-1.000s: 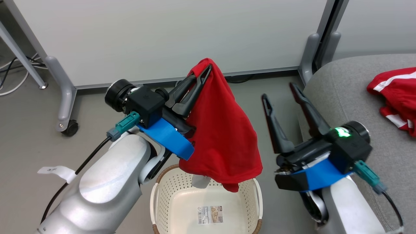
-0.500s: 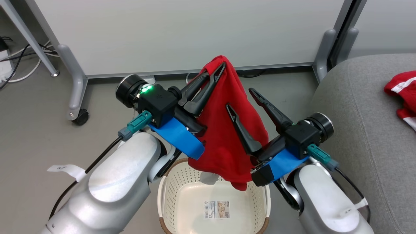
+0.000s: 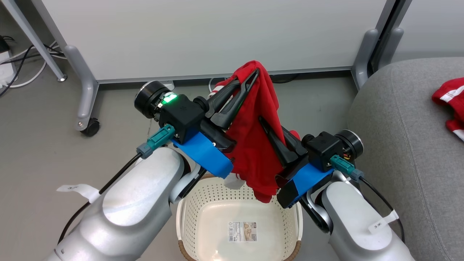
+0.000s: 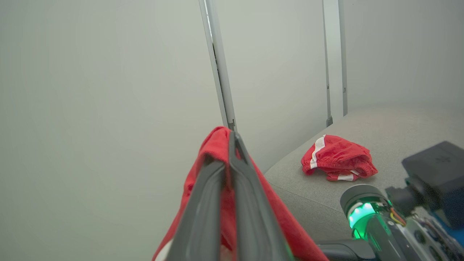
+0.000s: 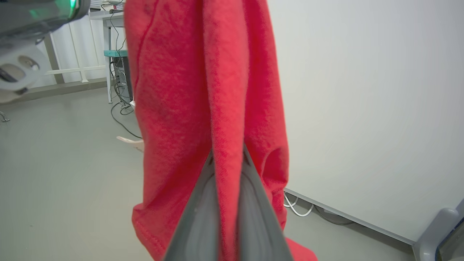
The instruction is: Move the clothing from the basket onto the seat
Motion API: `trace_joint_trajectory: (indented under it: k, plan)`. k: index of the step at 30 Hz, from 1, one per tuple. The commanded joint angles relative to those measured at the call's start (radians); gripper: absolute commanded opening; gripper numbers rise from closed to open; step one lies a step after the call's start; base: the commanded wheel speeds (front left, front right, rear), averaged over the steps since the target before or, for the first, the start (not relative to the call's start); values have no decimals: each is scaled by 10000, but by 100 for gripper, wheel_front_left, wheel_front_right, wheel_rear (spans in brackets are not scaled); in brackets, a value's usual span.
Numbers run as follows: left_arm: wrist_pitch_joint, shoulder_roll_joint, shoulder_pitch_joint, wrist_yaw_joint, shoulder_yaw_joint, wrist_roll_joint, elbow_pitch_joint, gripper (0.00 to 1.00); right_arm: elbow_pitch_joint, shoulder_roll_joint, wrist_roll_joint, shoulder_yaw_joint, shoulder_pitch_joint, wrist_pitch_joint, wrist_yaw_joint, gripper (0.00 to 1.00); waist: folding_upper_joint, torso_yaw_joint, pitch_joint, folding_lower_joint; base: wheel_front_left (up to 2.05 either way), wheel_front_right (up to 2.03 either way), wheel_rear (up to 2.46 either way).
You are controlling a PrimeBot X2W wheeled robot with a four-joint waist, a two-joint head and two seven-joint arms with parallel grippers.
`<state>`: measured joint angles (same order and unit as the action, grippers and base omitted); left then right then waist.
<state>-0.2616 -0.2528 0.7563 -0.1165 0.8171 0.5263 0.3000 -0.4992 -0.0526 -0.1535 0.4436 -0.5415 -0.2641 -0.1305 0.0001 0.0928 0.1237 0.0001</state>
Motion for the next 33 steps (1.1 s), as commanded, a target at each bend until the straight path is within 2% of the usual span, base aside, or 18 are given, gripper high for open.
trace_joint_trajectory:
  k: [1, 18, 19, 20, 21, 33]
  plan:
    - [-47, -23, 71, -64, -88, -67, -9, 0, -16, 20, -77, 19, -137, -4, -5, 0, -1, -7, -9, -1, 0, 0, 0]
    - [-49, -22, -86, -44, -189, -260, 86, 0, 319, 28, -305, -94, 149, -6, -5, 0, -1, -62, 5, -1, 0, 0, 0]
    - [-49, -19, -106, -29, -187, -261, 122, 14, 326, 28, -312, -101, 154, -6, -5, 0, -1, -60, 7, -1, 0, 0, 0]
    - [-49, -18, -106, -13, -192, -296, 134, 50, 332, 28, -322, -108, 150, -4, -5, 0, -1, -59, 9, -1, 0, 0, 0]
    - [-49, -12, -98, 0, -211, -304, 134, 100, 338, 28, -334, -117, 140, -6, -5, 0, -1, -58, 10, -1, 0, 0, 0]
    - [-49, -22, -305, 14, -252, -432, 268, 100, 501, 24, -389, -511, 245, -5, -5, 0, -1, -98, -14, -1, 0, 0, 0]
